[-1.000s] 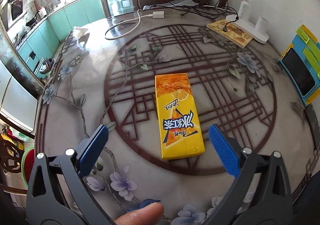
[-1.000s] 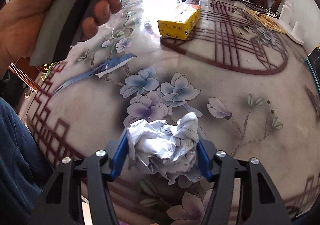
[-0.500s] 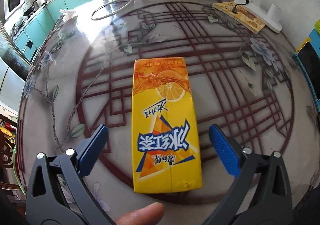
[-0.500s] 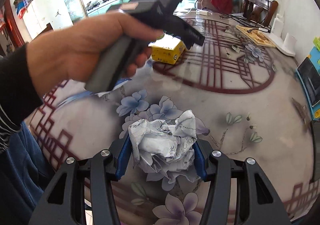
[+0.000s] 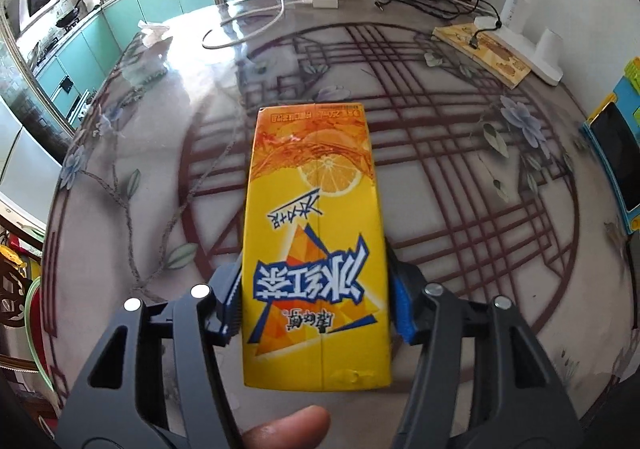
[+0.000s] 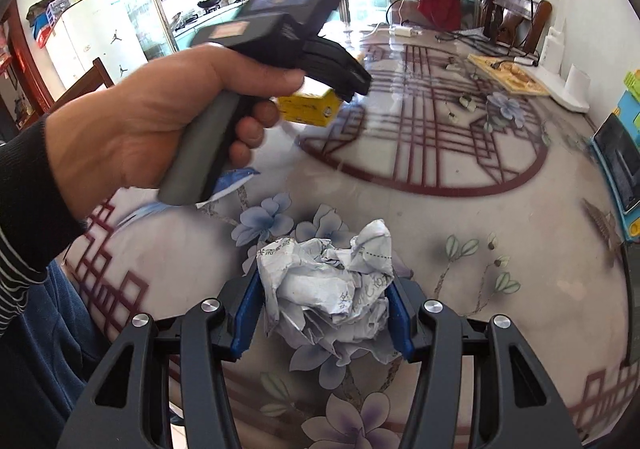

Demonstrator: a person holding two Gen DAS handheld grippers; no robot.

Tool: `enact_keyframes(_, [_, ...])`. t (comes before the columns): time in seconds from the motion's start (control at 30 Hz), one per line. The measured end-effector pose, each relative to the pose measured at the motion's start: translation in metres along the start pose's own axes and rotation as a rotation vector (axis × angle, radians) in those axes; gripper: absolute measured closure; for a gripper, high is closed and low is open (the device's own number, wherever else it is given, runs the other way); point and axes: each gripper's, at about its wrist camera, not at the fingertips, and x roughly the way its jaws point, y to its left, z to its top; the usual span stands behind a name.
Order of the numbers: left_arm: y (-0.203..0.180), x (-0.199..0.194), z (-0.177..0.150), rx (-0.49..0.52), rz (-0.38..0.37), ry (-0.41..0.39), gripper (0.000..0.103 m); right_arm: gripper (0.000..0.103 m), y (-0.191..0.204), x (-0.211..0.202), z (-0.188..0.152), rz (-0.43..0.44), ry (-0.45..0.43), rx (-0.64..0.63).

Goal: Collect trash
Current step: 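Carry the juice box and crumpled paper over the red bucket with both grippers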

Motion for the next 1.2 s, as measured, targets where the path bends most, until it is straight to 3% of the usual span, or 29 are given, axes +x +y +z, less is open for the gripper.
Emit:
enact_keyframes(0.27, [0.052,-0.083,-0.004,-0.043,0.039,-0.155,0.047,0.051,0.018,-0.005,0.014,0.009,-0.028,-0.044])
enact_keyframes(0.5, [0.118,-0.129,-0.029,-0.118,0.068,-0.208,0.047,0.051,0.060,-0.009,0.038,0.047,-0.073,-0.124])
enact_keyframes(0.63, [0.156,-0.151,-0.050,-0.155,0.121,-0.235,0.047,0.051,0.089,-0.005,0.055,0.074,-0.083,-0.170])
enact_keyframes(0.83, [0.220,-0.170,-0.078,-0.258,0.180,-0.244,0.046,0.051,0.136,0.006,0.090,0.118,-0.114,-0.237])
enact_keyframes(1.2, [0.333,-0.176,-0.128,-0.407,0.308,-0.177,0.046,0.051,0.227,0.039,0.145,0.208,-0.133,-0.333])
